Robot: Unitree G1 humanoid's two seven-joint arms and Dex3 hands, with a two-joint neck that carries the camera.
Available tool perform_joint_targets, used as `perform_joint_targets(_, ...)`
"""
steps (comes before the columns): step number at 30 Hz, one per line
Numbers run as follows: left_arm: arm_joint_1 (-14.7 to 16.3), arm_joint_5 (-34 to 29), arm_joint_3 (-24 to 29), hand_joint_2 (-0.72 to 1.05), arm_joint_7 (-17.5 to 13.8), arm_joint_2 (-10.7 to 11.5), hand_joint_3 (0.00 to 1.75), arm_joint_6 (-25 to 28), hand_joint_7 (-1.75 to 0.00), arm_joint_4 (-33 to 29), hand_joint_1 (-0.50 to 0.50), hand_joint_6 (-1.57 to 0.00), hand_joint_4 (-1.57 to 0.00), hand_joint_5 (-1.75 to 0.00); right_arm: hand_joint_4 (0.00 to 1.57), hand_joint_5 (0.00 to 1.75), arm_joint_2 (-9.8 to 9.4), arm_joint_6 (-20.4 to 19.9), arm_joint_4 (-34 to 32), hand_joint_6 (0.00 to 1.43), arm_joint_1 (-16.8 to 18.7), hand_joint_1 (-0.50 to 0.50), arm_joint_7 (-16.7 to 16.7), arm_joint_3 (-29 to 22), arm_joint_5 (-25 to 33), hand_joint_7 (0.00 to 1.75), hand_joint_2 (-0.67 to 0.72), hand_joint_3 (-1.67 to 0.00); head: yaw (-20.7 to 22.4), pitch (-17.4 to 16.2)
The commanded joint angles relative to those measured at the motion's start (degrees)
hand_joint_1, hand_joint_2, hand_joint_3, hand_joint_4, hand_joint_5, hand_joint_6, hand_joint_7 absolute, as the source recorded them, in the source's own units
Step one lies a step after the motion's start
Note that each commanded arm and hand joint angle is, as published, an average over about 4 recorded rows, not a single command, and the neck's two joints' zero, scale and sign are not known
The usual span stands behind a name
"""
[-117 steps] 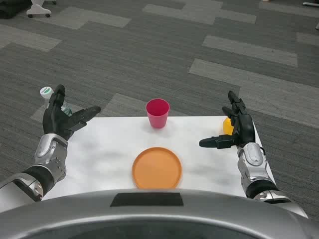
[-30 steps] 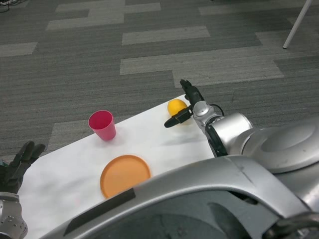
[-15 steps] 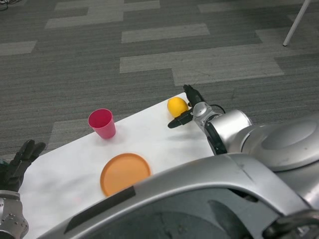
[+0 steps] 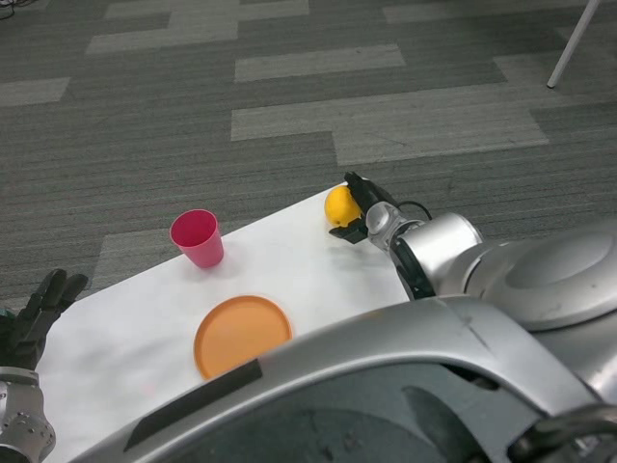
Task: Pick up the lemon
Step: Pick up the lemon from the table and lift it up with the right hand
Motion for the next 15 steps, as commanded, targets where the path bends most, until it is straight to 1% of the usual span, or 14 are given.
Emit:
perform_joint_targets(1, 0.3, -0.5, 0.5, 0.52, 0.0, 0.7, 0.09, 0.0, 0.0, -0.5, 0.5, 0.0, -0.07, 0.0, 0.0, 1.75, 0.48, 1.1, -0.8, 0.0, -2.0, -0.4, -1.1, -0.1, -1.1, 0.02, -0.54, -0.69, 0.2, 0.0)
perform_joint_targets(3, 0.4, -0.5, 0.6, 0.52, 0.0, 0.7, 0.09, -0.1, 0.0, -0.5, 0.5, 0.0, -0.07, 0.0, 0.0, 1.75, 0.56, 1.3, -1.0, 0.0, -2.0, -0.41, -1.3, -0.1, -1.1, 0.03, -0.54, -0.71, 0.4, -0.1)
perform_joint_targets(7, 0.7, -0.5, 0.9, 0.52, 0.0, 0.8, 0.09, -0.2, 0.0, -0.8, 0.5, 0.0, -0.07, 0.0, 0.0, 1.75, 0.61, 1.4, -1.0, 0.0, -2.0, -0.38, -1.7, -0.1, -1.0, 0.09, -0.56, -0.77, 0.8, 0.0)
perform_joint_targets(11, 0.9, -0.5, 1.1, 0.52, 0.0, 0.8, 0.09, -0.2, 0.0, -1.0, 0.5, 0.0, -0.07, 0.0, 0.0, 1.75, 0.69, 1.4, -1.0, 0.0, -2.0, -0.38, -2.1, -0.2, -1.0, 0.21, -0.6, -0.87, 0.9, 0.0)
perform_joint_targets(13, 1.0, -0.5, 1.1, 0.52, 0.0, 0.8, 0.09, -0.2, 0.0, -1.0, 0.5, 0.0, -0.07, 0.0, 0.0, 1.75, 0.74, 1.4, -1.0, 0.0, -2.0, -0.38, -2.4, -0.3, -1.0, 0.31, -0.6, -0.87, 1.1, 0.0)
perform_joint_targets(15, 1.0, -0.5, 1.3, 0.52, 0.0, 0.9, 0.09, -0.3, 0.0, -1.1, 0.5, 0.0, -0.07, 0.0, 0.0, 1.75, 0.78, 1.4, -1.0, 0.01, -2.0, -0.38, -2.6, -0.3, -1.0, 0.47, -0.6, -0.89, 1.1, 0.0)
